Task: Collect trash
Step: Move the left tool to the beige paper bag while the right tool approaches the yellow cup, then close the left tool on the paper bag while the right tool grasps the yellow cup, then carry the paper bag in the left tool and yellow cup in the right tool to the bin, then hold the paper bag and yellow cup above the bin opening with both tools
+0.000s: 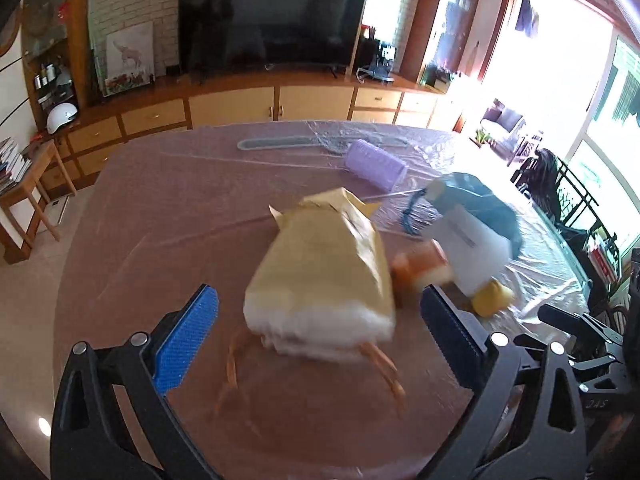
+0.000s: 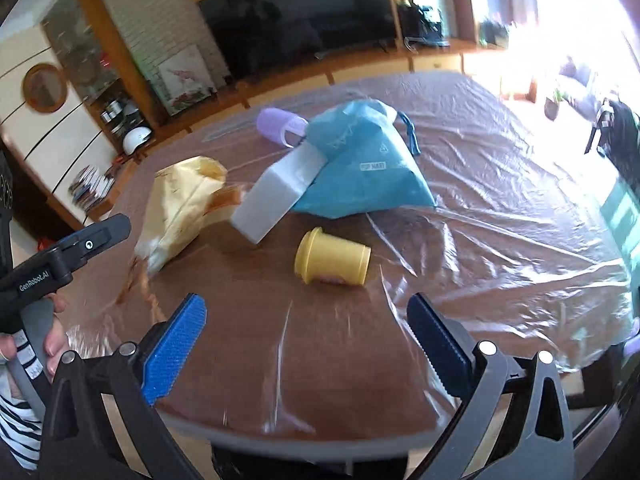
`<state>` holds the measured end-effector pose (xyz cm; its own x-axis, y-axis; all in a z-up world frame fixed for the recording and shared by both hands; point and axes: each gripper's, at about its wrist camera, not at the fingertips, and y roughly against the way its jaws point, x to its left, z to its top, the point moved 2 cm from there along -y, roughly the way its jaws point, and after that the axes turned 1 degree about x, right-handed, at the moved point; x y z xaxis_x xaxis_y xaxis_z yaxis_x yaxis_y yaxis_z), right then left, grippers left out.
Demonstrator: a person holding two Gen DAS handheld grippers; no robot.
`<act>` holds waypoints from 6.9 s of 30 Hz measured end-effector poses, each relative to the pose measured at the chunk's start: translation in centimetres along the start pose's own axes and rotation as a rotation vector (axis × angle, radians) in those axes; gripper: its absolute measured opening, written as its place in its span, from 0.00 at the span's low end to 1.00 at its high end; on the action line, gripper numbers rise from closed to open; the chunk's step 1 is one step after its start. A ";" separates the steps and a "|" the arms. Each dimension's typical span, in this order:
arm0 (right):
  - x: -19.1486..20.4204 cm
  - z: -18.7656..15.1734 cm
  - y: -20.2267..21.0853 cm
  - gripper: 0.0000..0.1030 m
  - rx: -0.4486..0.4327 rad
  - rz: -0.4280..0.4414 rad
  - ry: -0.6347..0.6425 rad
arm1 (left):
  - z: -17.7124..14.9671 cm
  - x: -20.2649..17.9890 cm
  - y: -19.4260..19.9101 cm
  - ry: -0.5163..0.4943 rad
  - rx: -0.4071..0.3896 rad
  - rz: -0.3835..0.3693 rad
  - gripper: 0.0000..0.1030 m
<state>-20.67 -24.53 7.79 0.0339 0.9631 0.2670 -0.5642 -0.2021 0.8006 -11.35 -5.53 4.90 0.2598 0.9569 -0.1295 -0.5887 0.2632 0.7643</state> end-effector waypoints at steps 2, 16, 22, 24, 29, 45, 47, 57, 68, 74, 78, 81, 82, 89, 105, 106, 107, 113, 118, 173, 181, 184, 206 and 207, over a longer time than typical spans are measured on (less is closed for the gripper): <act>-0.2 0.6 -1.1 0.96 0.007 -0.026 -0.024 | 0.9 0.2 -1.4 -0.017 0.014 0.004 0.98; 0.0 2.0 -4.3 0.86 0.035 -0.077 -0.089 | 2.9 0.6 -6.5 0.000 0.070 -0.040 0.98; 0.2 2.0 -4.3 0.81 0.041 -0.066 -0.063 | 3.5 0.7 -6.6 0.042 0.072 -0.062 0.98; 0.2 2.3 -4.2 0.81 0.040 -0.052 -0.062 | 4.0 0.8 -6.1 0.064 0.054 -0.059 0.98; -0.2 2.8 -3.9 0.81 0.051 -0.006 -0.095 | 4.1 0.5 -6.3 0.102 0.067 -0.023 0.98; -0.6 2.0 -4.4 0.60 0.053 0.007 -0.062 | 2.6 0.0 -7.6 0.139 0.093 0.066 0.79; -0.5 2.0 -4.4 0.51 0.051 0.000 -0.047 | 2.4 -0.2 -7.2 0.144 0.082 0.071 0.75; 0.2 1.5 -4.0 0.43 0.049 -0.004 0.031 | 1.5 -0.8 -6.2 0.135 0.063 0.074 0.69; -0.5 0.3 -2.5 0.43 0.054 0.017 -0.003 | 0.2 -1.0 -4.1 0.110 0.061 0.042 0.64; -0.3 0.4 -1.7 0.43 0.033 0.018 -0.003 | -0.3 -1.3 -2.8 0.092 0.044 0.017 0.61; 0.4 0.4 -1.4 0.43 0.029 0.015 0.020 | -0.7 -1.3 -2.1 0.077 0.053 0.007 0.60; 1.1 0.3 -1.3 0.43 0.025 0.001 0.039 | -1.3 -1.2 -1.5 0.073 0.057 -0.007 0.59; 1.3 0.3 -1.2 0.43 0.024 -0.001 0.039 | -1.5 -1.2 -1.2 0.074 0.055 -0.011 0.59; 2.0 0.3 -0.6 0.43 0.003 -0.010 0.038 | -2.9 -1.2 0.2 0.059 0.052 -0.025 0.59; 2.3 -1.3 2.7 0.43 -0.041 0.032 0.052 | -5.2 -4.5 3.1 0.006 0.023 -0.053 0.59; 2.0 -1.4 2.8 0.43 -0.040 0.038 0.054 | -5.3 -4.6 3.3 0.008 0.020 -0.052 0.59; 1.8 -1.4 3.0 0.43 -0.040 0.045 0.055 | -5.3 -4.9 3.4 0.009 0.018 -0.048 0.59; 0.8 -2.2 4.4 0.43 -0.036 0.091 0.090 | -6.8 -6.2 4.7 0.027 0.010 -0.020 0.59; -0.3 -3.6 5.7 0.43 -0.023 0.132 0.109 | -8.3 -8.0 5.7 0.035 0.014 0.000 0.59; -2.4 -15.1 4.7 0.43 0.182 0.132 0.184 | -22.0 -12.2 3.7 0.050 0.225 0.054 0.59; -2.5 -15.5 3.0 0.43 0.206 0.104 0.193 | -22.0 -12.1 2.2 0.028 0.250 0.056 0.59; -2.4 -15.5 2.5 0.43 0.217 0.097 0.197 | -22.0 -12.0 1.7 0.017 0.263 0.057 0.59; -2.0 -16.1 -0.8 0.43 0.286 0.073 0.179 | -21.8 -11.3 -2.4 -0.057 0.340 0.036 0.59; -2.1 -16.1 -0.9 0.43 0.289 0.070 0.177 | -21.8 -11.3 -2.5 -0.060 0.342 0.035 0.59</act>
<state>-33.56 -23.53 -2.11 -0.1546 0.9559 0.2496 -0.3025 -0.2863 0.9091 -29.50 -14.38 -9.28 0.2950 0.9529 -0.0700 -0.3104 0.1648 0.9362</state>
